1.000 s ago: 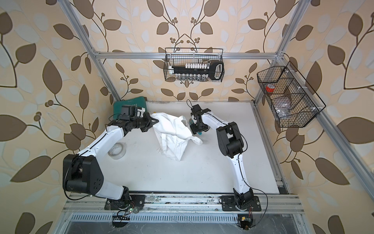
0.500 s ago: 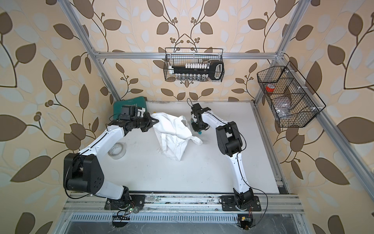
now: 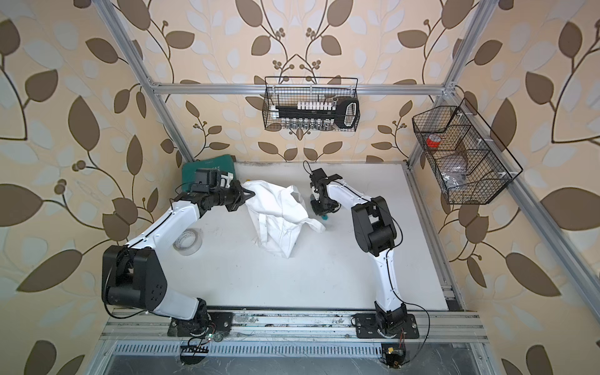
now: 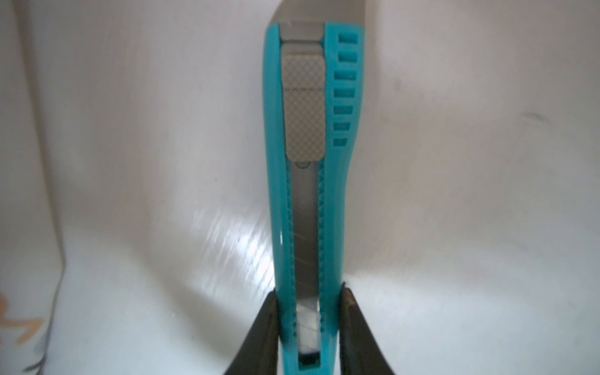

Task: Place the art knife into the pouch
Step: Pick up the utility knife at the center of the board, then place the utility knife in the pouch.

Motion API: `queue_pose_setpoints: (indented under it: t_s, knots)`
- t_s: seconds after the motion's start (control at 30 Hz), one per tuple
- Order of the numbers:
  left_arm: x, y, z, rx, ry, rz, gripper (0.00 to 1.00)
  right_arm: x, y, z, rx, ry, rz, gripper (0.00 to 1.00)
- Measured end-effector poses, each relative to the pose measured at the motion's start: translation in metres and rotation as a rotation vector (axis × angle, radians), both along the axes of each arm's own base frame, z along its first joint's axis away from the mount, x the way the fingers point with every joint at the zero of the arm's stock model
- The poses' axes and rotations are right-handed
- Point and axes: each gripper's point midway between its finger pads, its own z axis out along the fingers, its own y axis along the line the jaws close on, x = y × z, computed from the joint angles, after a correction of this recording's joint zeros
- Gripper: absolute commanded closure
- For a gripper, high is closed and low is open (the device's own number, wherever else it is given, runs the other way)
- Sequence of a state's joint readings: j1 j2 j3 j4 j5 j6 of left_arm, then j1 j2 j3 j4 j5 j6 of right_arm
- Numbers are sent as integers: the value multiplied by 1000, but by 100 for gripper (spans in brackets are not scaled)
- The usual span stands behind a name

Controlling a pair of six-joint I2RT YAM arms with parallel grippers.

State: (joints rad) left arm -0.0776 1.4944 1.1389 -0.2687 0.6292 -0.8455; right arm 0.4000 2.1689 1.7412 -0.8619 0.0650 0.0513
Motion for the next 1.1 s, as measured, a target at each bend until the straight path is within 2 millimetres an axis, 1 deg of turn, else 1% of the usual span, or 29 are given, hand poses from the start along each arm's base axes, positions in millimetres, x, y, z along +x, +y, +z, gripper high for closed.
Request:
queue_pose_setpoints:
  t_s: [0.07,0.2,0.27,0.4,0.5,0.6,0.73,0.93,1.03,1.1]
  knots:
    - [1,0,1,-1,-4,0,100,-4,-5,20,-4,-27,-12,77]
    - [1,0,1,-1,-4,0,100,-7,-14,70,-3,-127,-40,76]
    - [1,0,1,-1,-5,0,100,-9,-19,91,-5,-169,-53,76]
    - [0,0,1,-1,-4,0,100,-24,-30,128,-7,-233,-72,76]
    - [0,-1,1,0,-4,-2,100,-37,-30,155,-6,-283,-66,75]
    - [0,-1,0,0,-3,-3,100,-55,-17,180,14,-323,-28,75]
    - [-1,-7,1,1,-5,-15,100,-87,13,204,53,-355,62,75]
    - [-1,-20,11,1,-23,-46,100,-133,56,222,128,-358,194,74]
    - [-2,-25,14,1,-27,-57,100,-153,78,224,172,-343,256,74]
    - [-2,-27,14,2,-27,-62,100,-165,90,222,193,-322,291,74]
